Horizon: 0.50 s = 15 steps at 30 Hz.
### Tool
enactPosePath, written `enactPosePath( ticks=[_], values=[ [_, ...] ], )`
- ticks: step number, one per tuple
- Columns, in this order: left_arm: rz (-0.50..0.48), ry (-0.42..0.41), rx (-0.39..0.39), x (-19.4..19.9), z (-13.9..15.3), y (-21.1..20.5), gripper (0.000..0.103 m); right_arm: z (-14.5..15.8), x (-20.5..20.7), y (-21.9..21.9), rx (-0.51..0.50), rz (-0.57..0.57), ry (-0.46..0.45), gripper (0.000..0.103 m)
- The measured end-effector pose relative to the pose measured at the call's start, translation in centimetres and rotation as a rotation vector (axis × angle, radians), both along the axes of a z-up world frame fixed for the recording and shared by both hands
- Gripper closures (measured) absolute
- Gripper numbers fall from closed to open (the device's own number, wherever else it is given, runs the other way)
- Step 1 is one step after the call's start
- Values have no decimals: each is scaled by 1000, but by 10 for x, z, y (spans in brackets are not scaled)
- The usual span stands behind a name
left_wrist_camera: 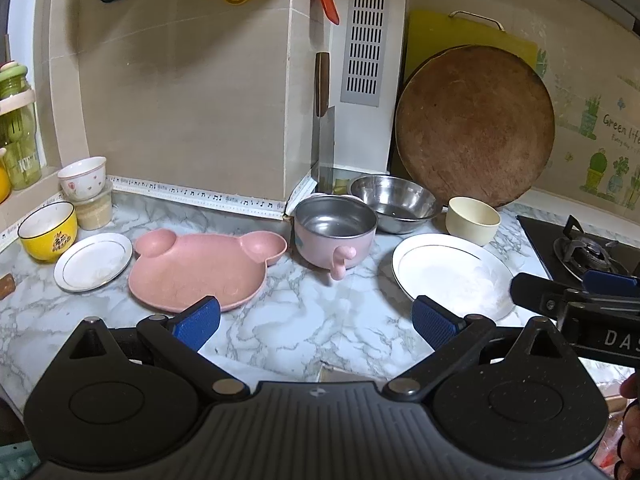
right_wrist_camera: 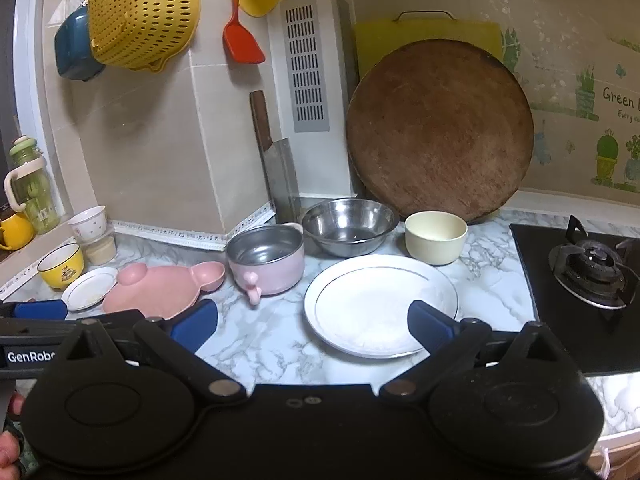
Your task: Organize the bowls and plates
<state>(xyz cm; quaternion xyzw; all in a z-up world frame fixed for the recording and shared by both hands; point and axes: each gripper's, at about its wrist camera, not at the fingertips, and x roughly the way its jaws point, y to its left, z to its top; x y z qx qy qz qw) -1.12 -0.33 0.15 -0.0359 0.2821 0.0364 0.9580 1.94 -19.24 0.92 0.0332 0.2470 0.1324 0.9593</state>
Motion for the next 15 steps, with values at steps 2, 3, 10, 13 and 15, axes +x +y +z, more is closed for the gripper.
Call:
enactPosePath(
  ticks=[2,3,10,13,15],
  values=[
    [5,4,-7,9,-2,-1,0,-1,6,-3,-5,-15,-4,1],
    [5,5,-6,14,-2,-3,0,-1,10,-6,-4,-25,-5,1],
    [-29,20,-8,56,-12,-22,0,-12,45,-30,-17,-62,19,1],
    [-56,38,-23,78,-20,-32,0,-22,66,-43,-32,-68,48,1],
    [-72,54,-34,95,-27,-38,0,-30,81,-53,-37,-74,78,1]
  ],
)
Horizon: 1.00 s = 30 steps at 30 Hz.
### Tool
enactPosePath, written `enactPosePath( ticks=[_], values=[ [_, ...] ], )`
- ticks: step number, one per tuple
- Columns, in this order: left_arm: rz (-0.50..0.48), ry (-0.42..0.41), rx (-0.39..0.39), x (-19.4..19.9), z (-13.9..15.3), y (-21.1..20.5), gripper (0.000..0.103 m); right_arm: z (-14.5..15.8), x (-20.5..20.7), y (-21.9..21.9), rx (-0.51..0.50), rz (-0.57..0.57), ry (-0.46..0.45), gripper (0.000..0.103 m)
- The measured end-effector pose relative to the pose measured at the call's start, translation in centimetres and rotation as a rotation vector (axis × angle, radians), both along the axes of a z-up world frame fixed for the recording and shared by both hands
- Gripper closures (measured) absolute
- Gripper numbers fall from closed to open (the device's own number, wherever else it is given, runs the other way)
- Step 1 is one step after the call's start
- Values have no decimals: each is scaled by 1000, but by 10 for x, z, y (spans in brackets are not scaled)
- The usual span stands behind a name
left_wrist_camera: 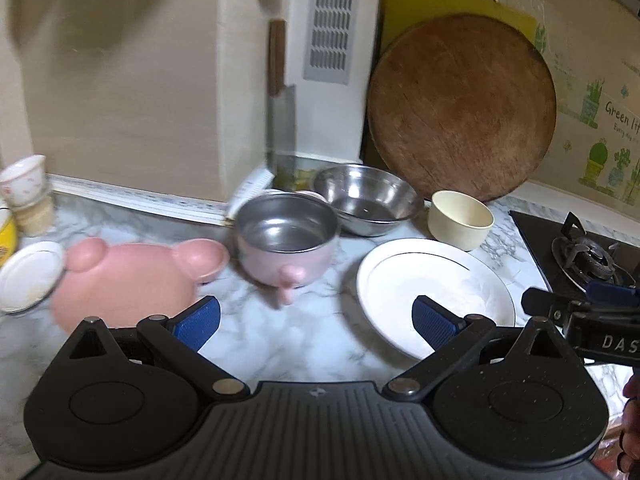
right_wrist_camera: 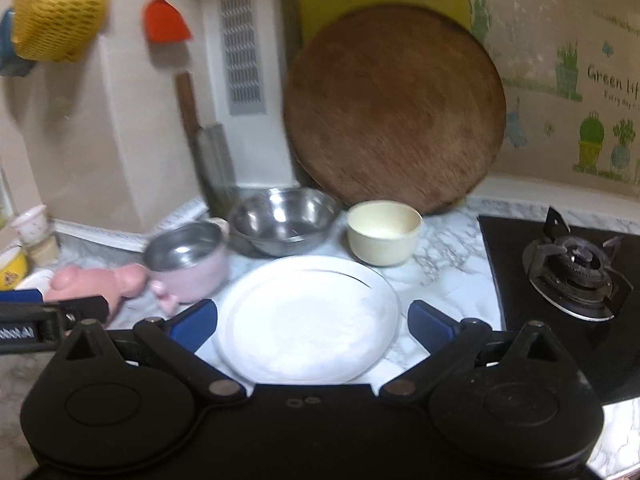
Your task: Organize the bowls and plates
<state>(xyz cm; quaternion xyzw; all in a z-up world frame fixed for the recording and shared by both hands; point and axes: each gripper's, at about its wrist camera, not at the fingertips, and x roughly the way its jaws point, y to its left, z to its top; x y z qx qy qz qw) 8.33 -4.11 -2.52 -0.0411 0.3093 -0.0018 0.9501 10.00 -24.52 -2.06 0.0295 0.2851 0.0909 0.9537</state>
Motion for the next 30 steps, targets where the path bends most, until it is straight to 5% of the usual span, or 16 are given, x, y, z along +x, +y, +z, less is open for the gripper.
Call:
enactPosePath(
  ticks=[12,15,21,23,30],
  values=[
    [-42,182,-22,95,-56,-30,1,-57,92,-48,11,9,201,15],
    [-37,218,-46,109,-65,-30,8,-67,110,-55,26,20,242,26],
    [-31,268,-98,126,-75,-24,9,-80,134,-66,71,48,318,29],
    [-20,281,-109,131,-77,-22,10,-84,139,-70,98,47,348,37],
    [2,346,-159,143,-86,-20,43,-89,148,-76,151,41,383,58]
  ],
)
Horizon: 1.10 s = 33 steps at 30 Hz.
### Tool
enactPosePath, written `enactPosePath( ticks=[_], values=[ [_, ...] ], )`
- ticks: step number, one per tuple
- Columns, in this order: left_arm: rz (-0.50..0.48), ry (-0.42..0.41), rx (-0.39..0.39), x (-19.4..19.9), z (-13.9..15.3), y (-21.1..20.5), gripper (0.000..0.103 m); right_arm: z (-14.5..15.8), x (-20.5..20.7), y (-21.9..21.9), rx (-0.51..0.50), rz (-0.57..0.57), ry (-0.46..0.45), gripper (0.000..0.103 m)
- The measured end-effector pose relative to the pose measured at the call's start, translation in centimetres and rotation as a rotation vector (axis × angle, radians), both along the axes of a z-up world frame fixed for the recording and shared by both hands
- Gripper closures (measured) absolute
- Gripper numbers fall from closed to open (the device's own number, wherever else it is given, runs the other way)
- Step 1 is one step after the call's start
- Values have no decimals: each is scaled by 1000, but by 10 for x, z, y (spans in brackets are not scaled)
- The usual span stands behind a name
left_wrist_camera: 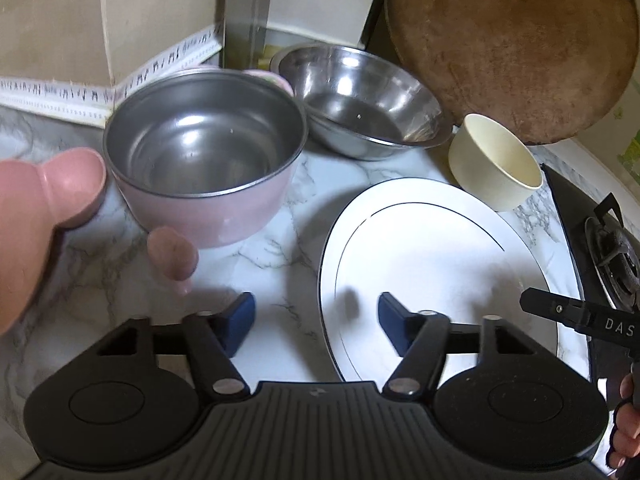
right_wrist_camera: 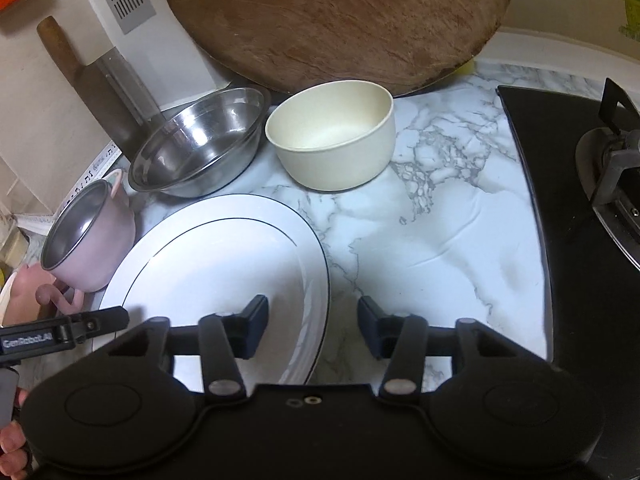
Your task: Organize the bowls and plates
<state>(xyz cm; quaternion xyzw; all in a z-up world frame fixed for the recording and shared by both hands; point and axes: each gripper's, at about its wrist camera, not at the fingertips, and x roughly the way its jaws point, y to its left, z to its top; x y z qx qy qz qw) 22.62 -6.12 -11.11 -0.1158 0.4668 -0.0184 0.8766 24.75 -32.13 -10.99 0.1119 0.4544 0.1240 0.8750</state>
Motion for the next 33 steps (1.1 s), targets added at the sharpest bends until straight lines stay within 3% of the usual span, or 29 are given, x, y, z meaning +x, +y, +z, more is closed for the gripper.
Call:
enactPosePath(
  ticks=[3,6,13,23,33],
  values=[
    [-3,4,-9,2,-1,-2,46,0,2,-2,18,-3,10,69],
    [-14,17,-13,4,-2,-5,62,-2,3,-5,39,-13,22,76],
    [-18,38,-40,4,-8,-6,82,-6,2,-10,72,-36,38,90],
    [-51,43,-28,-3,-6,-12,86,-4,-6,-11,39,-43,34,94],
    [-162,33,-31,-37,1,-48,87,7,-56,-46,9,-49,21,94]
  ],
)
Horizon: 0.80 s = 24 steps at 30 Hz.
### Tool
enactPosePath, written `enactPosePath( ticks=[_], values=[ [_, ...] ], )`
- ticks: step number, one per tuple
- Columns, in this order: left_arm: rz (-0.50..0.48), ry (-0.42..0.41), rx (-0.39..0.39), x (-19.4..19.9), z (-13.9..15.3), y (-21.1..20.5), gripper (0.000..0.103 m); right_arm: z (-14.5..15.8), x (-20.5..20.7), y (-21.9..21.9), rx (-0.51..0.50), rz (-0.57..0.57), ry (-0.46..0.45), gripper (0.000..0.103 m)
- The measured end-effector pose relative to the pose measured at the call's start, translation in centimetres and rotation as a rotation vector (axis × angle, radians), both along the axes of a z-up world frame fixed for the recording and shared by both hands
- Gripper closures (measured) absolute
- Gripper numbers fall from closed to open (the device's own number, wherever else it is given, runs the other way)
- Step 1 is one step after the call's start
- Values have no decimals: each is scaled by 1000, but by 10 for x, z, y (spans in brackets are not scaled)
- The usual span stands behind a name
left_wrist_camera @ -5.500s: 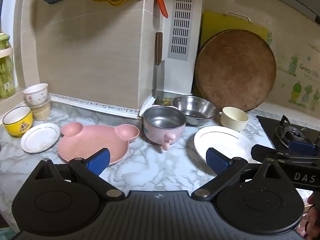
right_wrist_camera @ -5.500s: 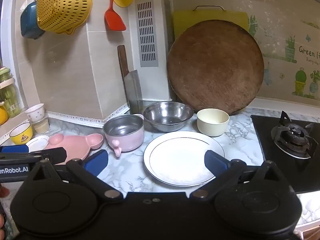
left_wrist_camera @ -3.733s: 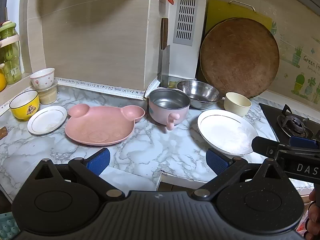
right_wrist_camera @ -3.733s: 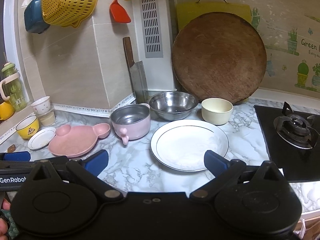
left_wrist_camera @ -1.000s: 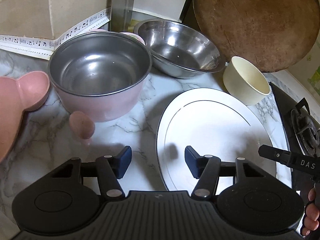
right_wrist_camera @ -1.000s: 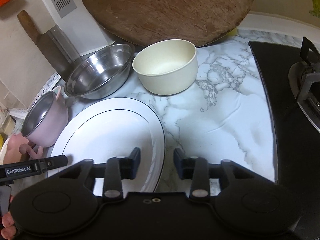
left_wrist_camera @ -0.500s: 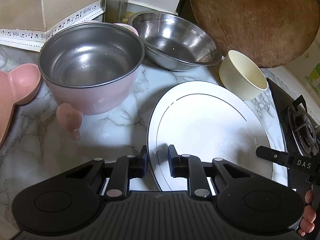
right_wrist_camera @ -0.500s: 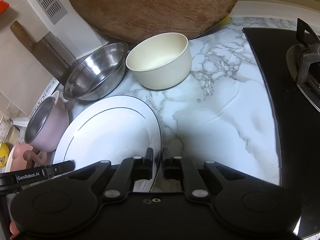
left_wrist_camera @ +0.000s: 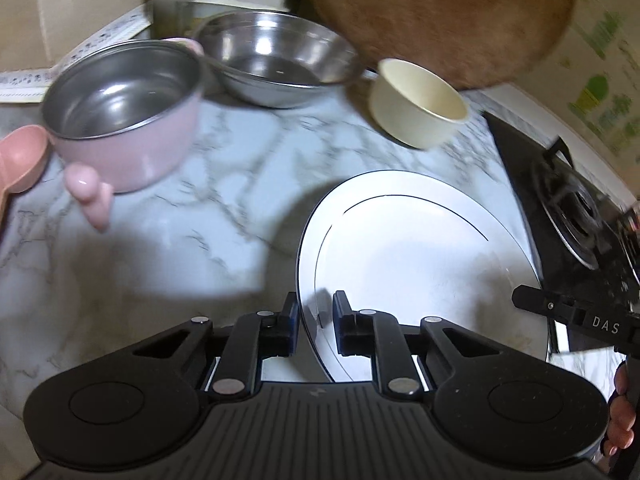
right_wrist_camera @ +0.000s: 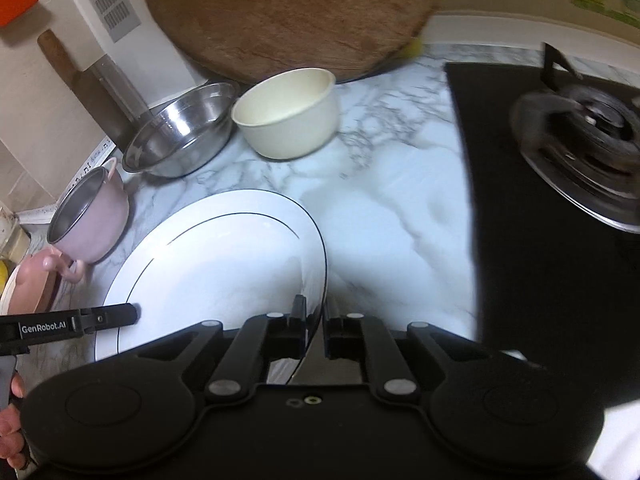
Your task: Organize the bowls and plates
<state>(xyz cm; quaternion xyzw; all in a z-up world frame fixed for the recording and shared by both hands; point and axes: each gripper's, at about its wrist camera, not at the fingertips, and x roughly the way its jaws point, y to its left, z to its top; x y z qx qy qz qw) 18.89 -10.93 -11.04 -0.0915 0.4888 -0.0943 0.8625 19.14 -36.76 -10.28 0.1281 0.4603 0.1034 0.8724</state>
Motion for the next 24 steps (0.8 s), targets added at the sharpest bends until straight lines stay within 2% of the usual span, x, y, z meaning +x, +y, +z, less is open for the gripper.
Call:
enactPosePath(
  ticks=[7,14,24],
  values=[
    [-91,-17,10,-13,-1,-23,87,2,-31,-23,-18,-42,-2,94],
    [-162,-11,20,-22,-6,-37,87,0,-42,-35,-43,-87,4,93],
    [-170,-21,7,-21,-8,-33,86,-3,-48,-32,-75,-120,4,90]
  ],
)
